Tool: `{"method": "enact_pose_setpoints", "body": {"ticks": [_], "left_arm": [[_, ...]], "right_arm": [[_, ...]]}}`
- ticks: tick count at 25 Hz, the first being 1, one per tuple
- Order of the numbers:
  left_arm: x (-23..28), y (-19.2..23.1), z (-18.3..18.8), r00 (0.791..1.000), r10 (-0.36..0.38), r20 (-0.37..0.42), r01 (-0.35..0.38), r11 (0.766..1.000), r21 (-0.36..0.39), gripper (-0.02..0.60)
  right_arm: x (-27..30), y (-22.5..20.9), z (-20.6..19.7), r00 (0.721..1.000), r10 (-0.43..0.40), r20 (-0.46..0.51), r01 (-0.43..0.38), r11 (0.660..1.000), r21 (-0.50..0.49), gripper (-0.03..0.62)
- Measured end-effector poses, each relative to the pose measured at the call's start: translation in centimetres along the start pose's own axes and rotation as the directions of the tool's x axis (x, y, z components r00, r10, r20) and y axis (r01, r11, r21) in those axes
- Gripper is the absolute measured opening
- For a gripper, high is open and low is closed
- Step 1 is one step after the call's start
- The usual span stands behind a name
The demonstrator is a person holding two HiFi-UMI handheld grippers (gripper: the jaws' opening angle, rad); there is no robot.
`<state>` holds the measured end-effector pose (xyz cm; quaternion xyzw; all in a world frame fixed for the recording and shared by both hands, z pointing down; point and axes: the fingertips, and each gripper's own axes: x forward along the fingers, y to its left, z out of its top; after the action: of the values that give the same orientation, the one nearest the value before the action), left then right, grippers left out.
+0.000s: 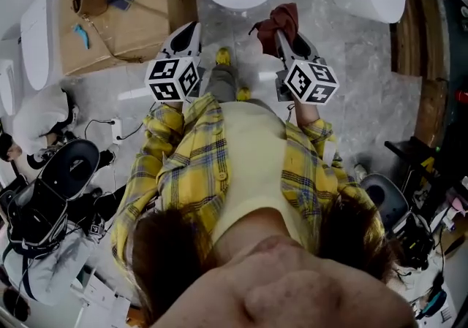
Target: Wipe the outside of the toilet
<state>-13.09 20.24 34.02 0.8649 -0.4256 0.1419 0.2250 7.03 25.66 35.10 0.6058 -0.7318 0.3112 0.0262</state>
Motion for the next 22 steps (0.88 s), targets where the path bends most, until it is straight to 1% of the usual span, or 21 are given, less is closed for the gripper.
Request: {"method": "enact_pose_setpoints", "body": {"ticks": [5,8,10,13,17,22], "left_arm": [[3.5,2.5,1.7,1.0,-0.029,-0.008,0.029,0.999,-0.033,0.006],[5.1,3.9,2.4,0.999,-0.043,-0.026,0.042,0.998,-0.047,0.006],[6.2,4.4,3.0,0.998,-0.054,-0.036,0.052,0.997,-0.048,0.006],[7.4,4.9,3.8,0.996,-0.068,-0.048,0.067,0.997,-0.031,0.006],[8.8,6.3,4.8,0.996,-0.068,-0.054,0.067,0.998,-0.019,0.006],[9.8,8.2,4.7,0.995,-0.069,-0.078,0.065,0.996,-0.054,0.006]], "right_arm": [[4.5,-0.2,1.8,0.999,-0.023,-0.03,0.022,1.0,-0.019,0.121],[6.8,0.5,2.9,0.999,-0.015,-0.037,0.015,1.0,-0.013,0.121],[8.0,0.8,3.5,0.999,-0.012,-0.048,0.011,1.0,-0.016,0.121],[9.8,0.6,3.9,0.998,-0.019,-0.068,0.018,1.0,-0.012,0.121],[12.5,0.5,4.7,0.996,-0.022,-0.084,0.022,1.0,-0.009,0.121],[14.7,1.3,5.3,0.995,-0.031,-0.099,0.027,0.999,-0.035,0.121]]}}
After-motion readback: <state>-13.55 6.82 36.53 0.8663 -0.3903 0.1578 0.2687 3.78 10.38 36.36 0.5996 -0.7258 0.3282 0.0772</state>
